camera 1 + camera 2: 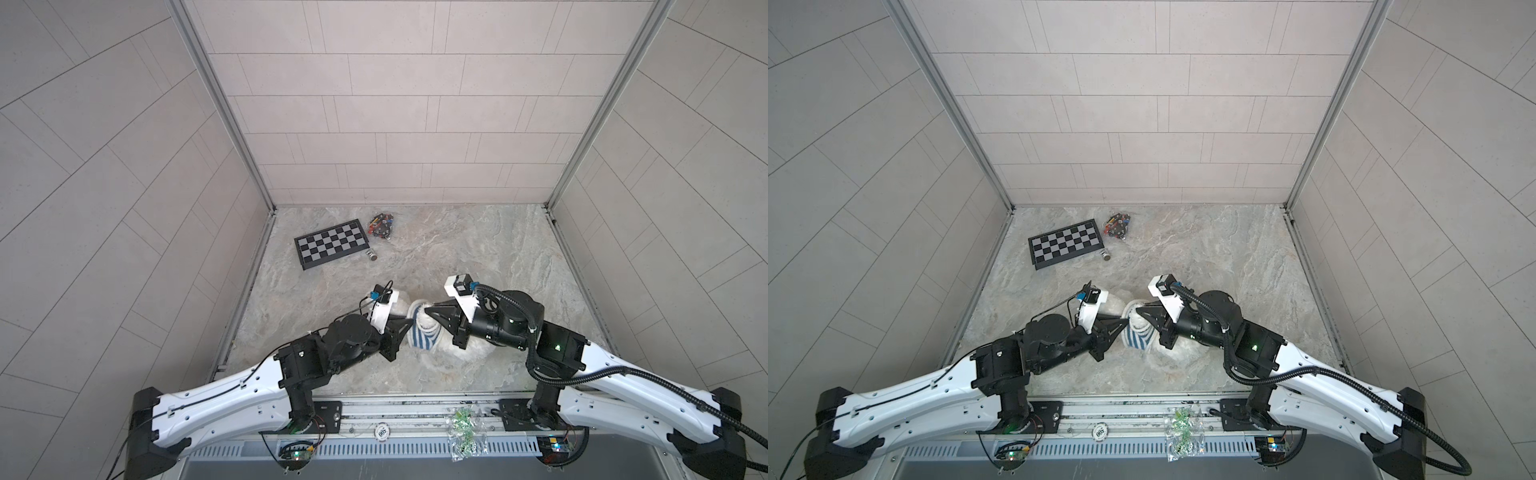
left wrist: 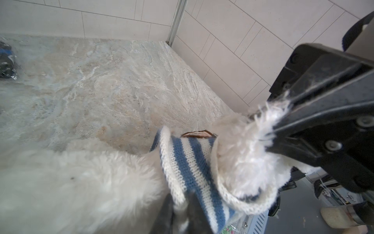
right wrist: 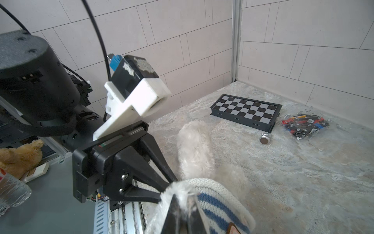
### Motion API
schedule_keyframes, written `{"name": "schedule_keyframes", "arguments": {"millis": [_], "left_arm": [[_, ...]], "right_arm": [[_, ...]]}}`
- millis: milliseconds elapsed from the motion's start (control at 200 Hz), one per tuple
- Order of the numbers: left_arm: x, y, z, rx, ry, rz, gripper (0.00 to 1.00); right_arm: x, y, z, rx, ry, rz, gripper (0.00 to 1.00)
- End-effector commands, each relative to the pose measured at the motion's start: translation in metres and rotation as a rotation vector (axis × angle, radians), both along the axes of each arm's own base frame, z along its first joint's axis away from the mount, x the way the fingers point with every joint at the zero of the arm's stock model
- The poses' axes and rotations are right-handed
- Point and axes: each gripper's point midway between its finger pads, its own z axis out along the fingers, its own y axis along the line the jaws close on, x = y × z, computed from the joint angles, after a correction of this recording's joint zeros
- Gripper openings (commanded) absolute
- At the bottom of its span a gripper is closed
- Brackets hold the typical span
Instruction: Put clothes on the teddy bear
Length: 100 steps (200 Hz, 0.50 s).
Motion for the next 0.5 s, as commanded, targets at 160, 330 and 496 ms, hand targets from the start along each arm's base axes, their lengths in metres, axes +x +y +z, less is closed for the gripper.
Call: {"name": "schedule_keyframes", "arguments": {"millis": [160, 330, 496], "left_arm": [[0.009, 0.013, -0.024, 0.016, 0.062, 0.057, 0.00], [0.014, 0.019, -0.053, 0.119, 0.086, 0.076, 0.00], [0.014, 0.008, -0.067, 0.161, 0.105, 0.039, 0.00]], "right_arm": [[-0.012, -0.002, 0.033, 0.099, -0.089, 0.054, 0.00], [-0.023, -0.006, 0.052, 0.181, -0.124, 0.095, 0.00], [-0.024, -0.011, 0.058, 0.227, -0.128, 0.080, 0.00]]}}
